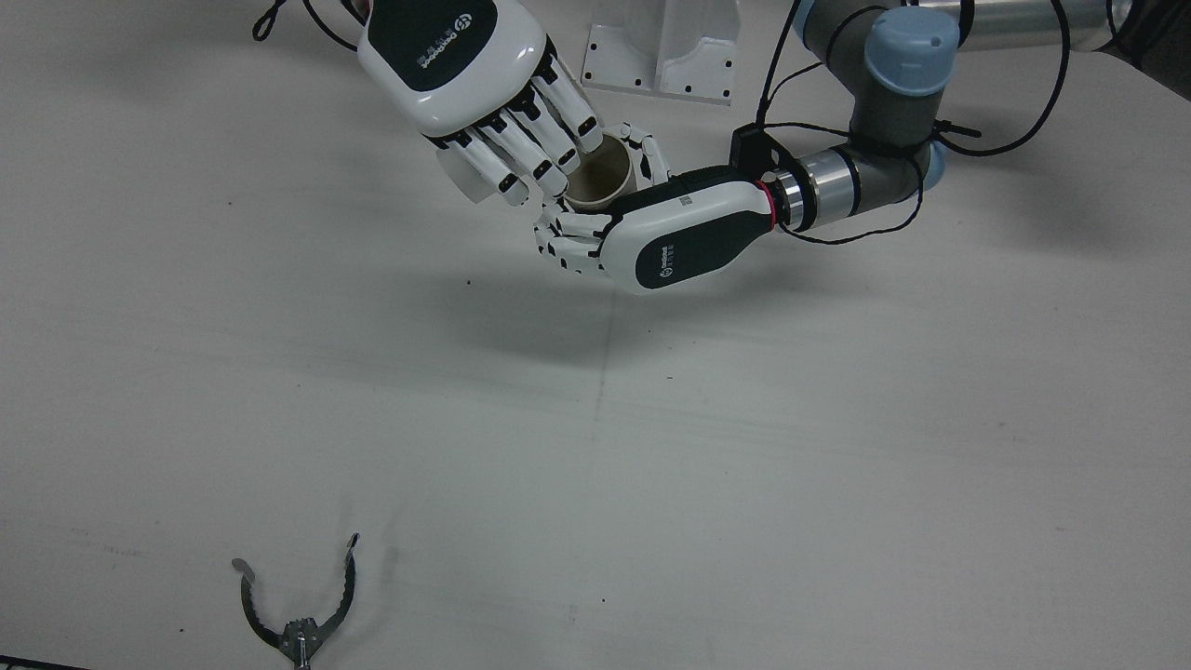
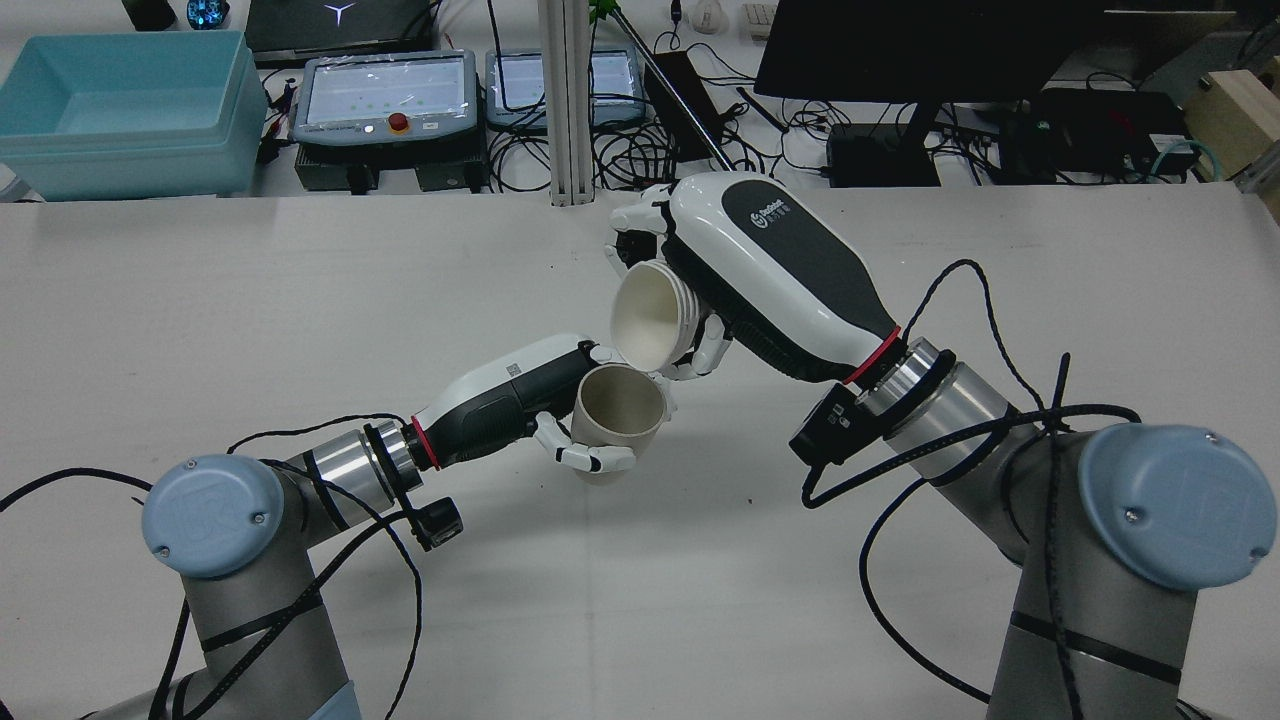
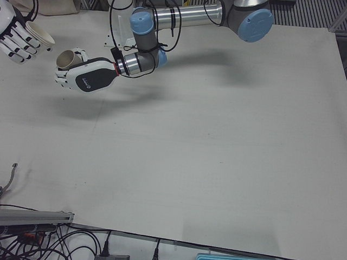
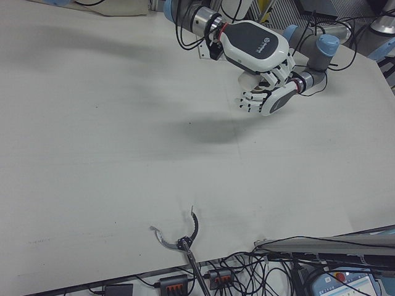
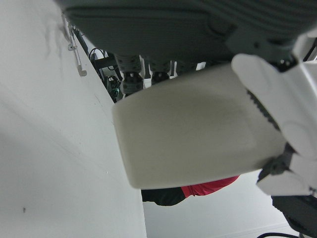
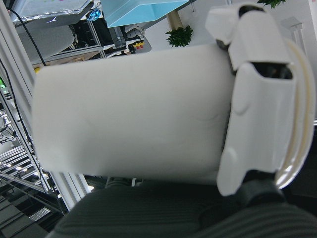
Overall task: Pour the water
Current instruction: 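Tilt the right hand's cup over the left hand's cup, then raise the right cup upright and pull both arms apart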
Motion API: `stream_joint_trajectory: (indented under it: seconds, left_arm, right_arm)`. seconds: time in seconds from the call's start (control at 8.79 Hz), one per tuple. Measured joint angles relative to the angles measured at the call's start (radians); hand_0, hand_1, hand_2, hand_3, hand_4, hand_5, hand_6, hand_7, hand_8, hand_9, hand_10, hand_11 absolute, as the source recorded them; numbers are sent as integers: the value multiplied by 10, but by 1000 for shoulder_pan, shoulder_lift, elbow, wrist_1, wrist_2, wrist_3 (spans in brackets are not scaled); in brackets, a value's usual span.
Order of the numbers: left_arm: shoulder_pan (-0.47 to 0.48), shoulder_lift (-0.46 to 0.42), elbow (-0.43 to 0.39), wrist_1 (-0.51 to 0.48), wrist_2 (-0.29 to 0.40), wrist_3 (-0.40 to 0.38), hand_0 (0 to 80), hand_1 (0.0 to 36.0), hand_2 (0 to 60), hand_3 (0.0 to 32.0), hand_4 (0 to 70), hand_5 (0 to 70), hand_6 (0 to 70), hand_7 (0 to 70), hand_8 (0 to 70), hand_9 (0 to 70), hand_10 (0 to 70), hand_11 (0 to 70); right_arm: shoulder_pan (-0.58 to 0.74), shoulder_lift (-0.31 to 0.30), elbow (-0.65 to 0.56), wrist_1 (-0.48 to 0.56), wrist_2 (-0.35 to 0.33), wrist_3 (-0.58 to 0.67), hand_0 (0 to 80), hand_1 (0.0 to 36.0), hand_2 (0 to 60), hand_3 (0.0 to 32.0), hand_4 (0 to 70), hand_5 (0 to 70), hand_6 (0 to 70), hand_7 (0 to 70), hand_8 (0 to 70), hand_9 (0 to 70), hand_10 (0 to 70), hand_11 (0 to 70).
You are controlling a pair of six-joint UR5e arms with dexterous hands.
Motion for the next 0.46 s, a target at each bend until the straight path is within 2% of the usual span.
stream_joint_trajectory:
  seconds: [0.11, 0.23, 0.46]
  left_arm:
    - [-1, 0, 5, -1, 0, 0, 263, 204, 600, 0, 460, 488, 246, 563, 240, 391, 311, 445]
    - [-3, 0, 7, -2, 1, -1, 250, 199, 600, 0, 453, 481, 242, 557, 239, 391, 313, 448]
    - [-47, 3, 8, -3, 2, -16, 273, 201, 600, 0, 451, 482, 241, 557, 236, 387, 307, 441]
  right_arm:
    - [-3, -3, 7, -12, -1, 0, 795, 360, 600, 0, 700, 700, 700, 700, 418, 517, 436, 636]
    - [-5, -4, 12, -20, -1, 0, 638, 360, 600, 0, 700, 700, 692, 698, 408, 504, 428, 621]
    - [4, -14, 27, -26, 5, 2, 604, 360, 600, 0, 700, 700, 688, 688, 414, 513, 449, 648]
